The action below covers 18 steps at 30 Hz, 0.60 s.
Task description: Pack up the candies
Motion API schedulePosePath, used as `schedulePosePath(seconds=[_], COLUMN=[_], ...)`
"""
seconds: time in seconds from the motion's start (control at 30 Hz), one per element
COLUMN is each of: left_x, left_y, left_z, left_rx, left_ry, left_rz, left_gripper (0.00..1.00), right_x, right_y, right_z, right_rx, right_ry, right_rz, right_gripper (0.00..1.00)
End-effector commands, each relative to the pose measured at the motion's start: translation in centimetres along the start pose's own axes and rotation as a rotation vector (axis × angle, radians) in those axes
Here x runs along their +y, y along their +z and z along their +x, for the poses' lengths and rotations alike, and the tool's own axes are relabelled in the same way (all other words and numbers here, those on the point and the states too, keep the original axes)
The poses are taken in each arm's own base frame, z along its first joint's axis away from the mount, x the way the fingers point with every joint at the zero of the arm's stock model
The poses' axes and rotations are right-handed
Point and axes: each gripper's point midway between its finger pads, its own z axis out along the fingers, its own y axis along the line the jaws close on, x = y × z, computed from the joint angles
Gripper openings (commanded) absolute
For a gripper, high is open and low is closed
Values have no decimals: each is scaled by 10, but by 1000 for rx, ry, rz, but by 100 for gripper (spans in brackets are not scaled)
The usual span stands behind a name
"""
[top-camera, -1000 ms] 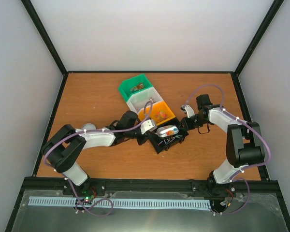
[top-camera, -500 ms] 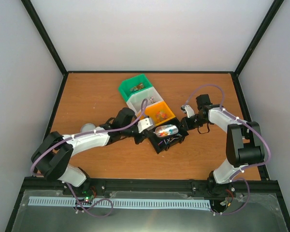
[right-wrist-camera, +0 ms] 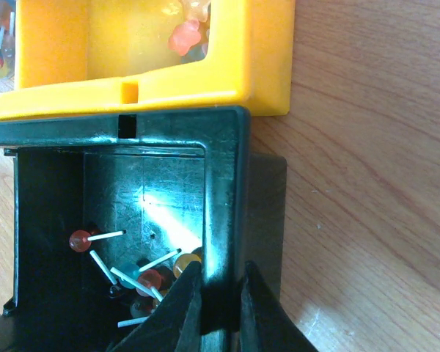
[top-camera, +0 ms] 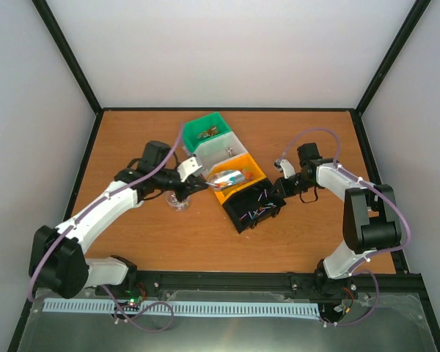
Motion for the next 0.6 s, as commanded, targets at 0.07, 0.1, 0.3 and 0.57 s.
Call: schedulePosePath(seconds=[0.07, 0.1, 0.3, 0.57], left_x=[4, 6, 15, 19], left_y=[-59, -67, -110, -139], left_z=[11, 17, 52, 101], left_rx=[8, 18, 64, 158], left_ry=[-5, -16, -66, -130], left_rz=[-43, -59, -162, -253], left_gripper=[1, 1, 1, 1], right_x=[-1, 0, 2, 3], right_y=[7, 7, 7, 6], right_z=[6, 6, 7, 6], right_rx=[25, 25, 28, 26], right_ry=[-9, -9, -8, -8], right_rz=[-13, -13, -26, -30], right_gripper=[3, 3, 3, 3])
